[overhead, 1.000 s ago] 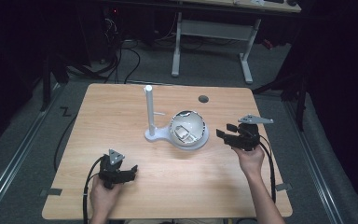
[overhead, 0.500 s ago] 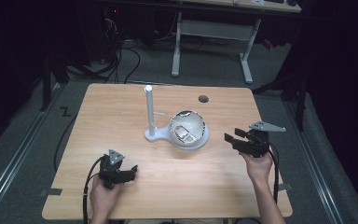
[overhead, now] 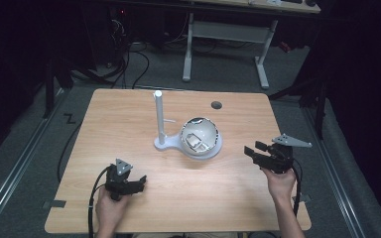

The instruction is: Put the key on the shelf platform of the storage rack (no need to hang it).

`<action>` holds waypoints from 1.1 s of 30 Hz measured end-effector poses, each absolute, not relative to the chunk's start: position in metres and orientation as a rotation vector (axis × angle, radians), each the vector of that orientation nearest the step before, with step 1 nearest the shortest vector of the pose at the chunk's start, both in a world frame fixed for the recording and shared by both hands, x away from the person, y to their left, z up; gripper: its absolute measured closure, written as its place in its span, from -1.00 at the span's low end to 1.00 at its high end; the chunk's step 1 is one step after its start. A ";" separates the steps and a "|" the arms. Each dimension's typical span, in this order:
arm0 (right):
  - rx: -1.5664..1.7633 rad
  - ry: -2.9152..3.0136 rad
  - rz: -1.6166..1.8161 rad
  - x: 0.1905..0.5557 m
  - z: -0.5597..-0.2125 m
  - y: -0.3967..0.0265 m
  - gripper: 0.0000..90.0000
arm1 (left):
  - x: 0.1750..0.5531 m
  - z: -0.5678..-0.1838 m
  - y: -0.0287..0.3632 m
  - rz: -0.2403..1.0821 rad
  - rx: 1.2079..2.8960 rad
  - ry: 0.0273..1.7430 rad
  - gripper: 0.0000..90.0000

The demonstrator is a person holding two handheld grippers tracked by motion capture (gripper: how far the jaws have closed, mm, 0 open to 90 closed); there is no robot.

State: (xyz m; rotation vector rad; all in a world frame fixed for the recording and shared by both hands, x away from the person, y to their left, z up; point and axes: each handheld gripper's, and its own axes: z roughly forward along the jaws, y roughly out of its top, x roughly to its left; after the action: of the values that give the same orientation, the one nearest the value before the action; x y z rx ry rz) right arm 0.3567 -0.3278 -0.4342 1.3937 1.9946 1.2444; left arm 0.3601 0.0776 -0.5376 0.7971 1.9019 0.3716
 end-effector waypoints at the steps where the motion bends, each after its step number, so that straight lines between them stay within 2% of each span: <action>1: 1.398 1.992 1.248 0.355 -0.435 -0.329 -0.03 | 0.360 -0.538 0.078 0.372 0.796 1.902 -0.63; 33: 1.463 1.976 1.311 0.328 -0.468 -0.334 -0.05 | 0.360 -0.538 0.078 0.373 0.798 1.901 -0.63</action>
State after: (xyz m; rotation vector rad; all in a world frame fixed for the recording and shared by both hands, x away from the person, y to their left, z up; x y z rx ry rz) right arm 0.3275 -0.3343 -0.4682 1.4625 1.9765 1.3113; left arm 0.3601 0.0776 -0.5377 0.7981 1.9010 0.3734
